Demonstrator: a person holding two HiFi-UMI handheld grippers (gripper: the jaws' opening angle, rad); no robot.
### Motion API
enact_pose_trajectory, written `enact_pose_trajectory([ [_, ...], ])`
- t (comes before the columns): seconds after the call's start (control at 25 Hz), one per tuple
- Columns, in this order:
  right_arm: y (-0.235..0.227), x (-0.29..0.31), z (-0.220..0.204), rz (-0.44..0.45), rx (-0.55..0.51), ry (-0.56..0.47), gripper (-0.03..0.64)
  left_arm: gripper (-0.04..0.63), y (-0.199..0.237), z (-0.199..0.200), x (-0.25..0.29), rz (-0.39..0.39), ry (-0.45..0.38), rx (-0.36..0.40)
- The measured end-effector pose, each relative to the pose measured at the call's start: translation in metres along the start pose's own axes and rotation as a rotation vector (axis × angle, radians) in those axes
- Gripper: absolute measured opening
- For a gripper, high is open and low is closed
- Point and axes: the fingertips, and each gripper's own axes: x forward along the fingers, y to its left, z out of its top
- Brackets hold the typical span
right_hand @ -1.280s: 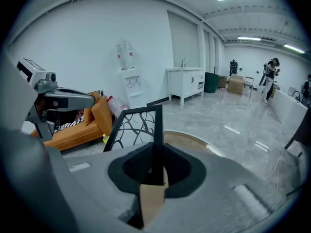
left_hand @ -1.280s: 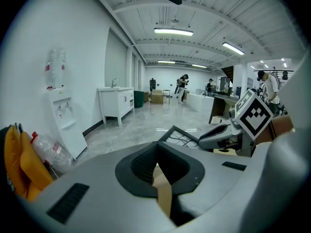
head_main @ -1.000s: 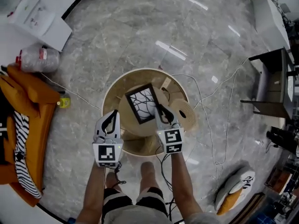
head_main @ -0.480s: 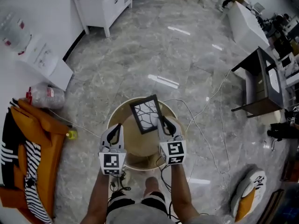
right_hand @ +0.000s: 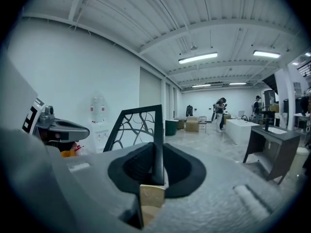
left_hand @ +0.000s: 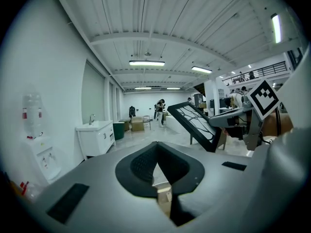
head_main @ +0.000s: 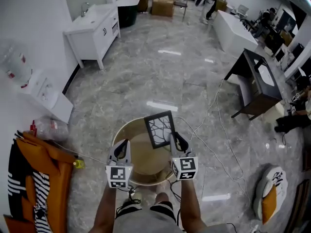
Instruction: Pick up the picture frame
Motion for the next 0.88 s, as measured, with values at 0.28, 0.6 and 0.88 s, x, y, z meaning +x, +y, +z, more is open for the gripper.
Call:
enact_pose_trajectory([
  [0.28,-0.03,-0.127,-0.01,-0.095,0.034,-0.051,0.063,0.017,-0.085,0.02,-0.058,-0.062,-0.054,0.035],
  [0.6,-0.007,-0.17,-0.009,-0.176,0.052,-0.035,0.063,0.017,-0.089,0.028,-0.088,-0.15,-0.065,0.049],
  [0.88,0.004,-0.226,-0.034,-0.238,0.076,-0.041,0.063,0.017,-0.107,0.017,-0.122,-0.172,-0.079,0.056],
])
